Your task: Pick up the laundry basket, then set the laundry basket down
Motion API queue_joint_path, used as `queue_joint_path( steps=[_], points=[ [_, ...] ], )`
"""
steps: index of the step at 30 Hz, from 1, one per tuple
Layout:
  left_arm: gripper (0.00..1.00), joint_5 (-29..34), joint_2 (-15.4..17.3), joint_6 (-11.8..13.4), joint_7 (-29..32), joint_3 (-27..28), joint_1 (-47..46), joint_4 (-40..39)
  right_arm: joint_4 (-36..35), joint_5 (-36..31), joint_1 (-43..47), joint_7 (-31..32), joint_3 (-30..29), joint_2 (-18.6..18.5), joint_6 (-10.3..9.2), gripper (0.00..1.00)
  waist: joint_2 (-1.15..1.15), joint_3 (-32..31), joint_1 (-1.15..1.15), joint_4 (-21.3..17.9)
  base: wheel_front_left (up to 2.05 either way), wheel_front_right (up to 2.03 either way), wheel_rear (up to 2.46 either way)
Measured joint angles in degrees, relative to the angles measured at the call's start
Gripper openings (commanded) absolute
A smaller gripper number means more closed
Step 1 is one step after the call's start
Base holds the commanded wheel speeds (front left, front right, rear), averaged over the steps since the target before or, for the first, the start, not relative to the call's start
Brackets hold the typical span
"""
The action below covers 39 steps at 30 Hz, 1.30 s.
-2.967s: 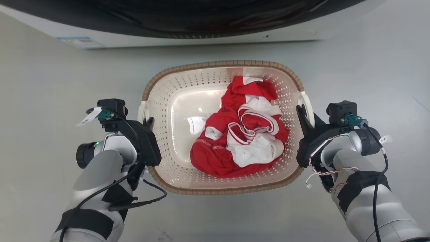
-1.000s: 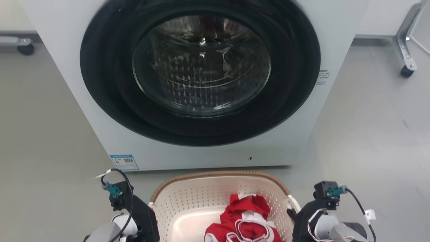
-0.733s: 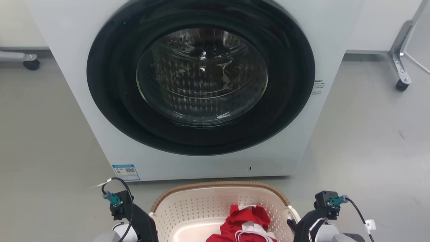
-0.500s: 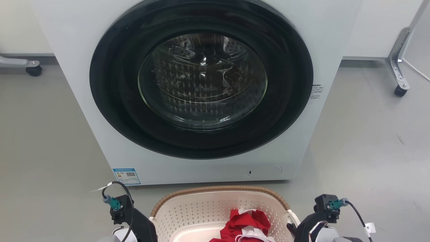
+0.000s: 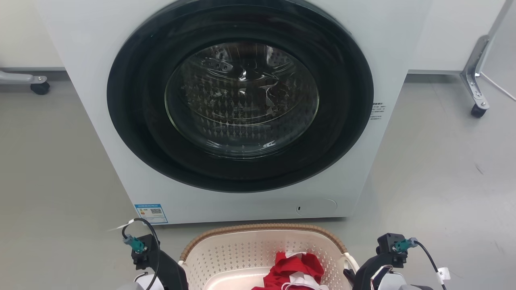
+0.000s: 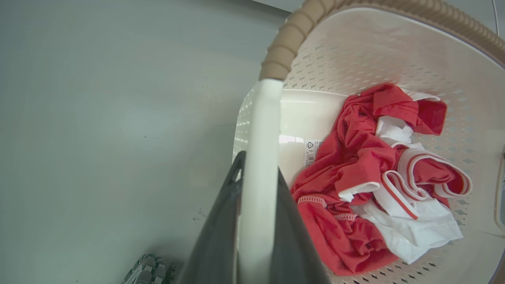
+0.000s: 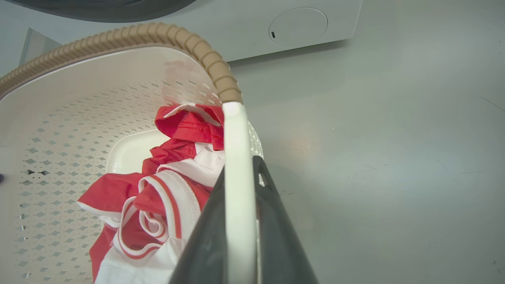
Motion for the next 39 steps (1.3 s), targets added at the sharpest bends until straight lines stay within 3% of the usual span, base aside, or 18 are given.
queue_joint_path(
  steps=[24, 39],
  points=[
    [0.0, -0.3, 0.2, 0.3, -0.6, 0.0, 0.5, 0.0, 0.0, 1.6, -0.1, 0.3, 1.8, 0.0, 0.0, 0.0, 0.0, 0.0, 0.0, -0.6, 0.0, 0.0, 0.0],
    [0.0, -0.2, 0.3, 1.3, -4.6, 0.0, 0.3, 0.0, -0.6, 1.6, -1.6, -2.0, 3.0, 0.0, 0.0, 0.0, 0.0, 2.4, 0.0, -1.0, 0.0, 0.0, 0.0]
  ],
)
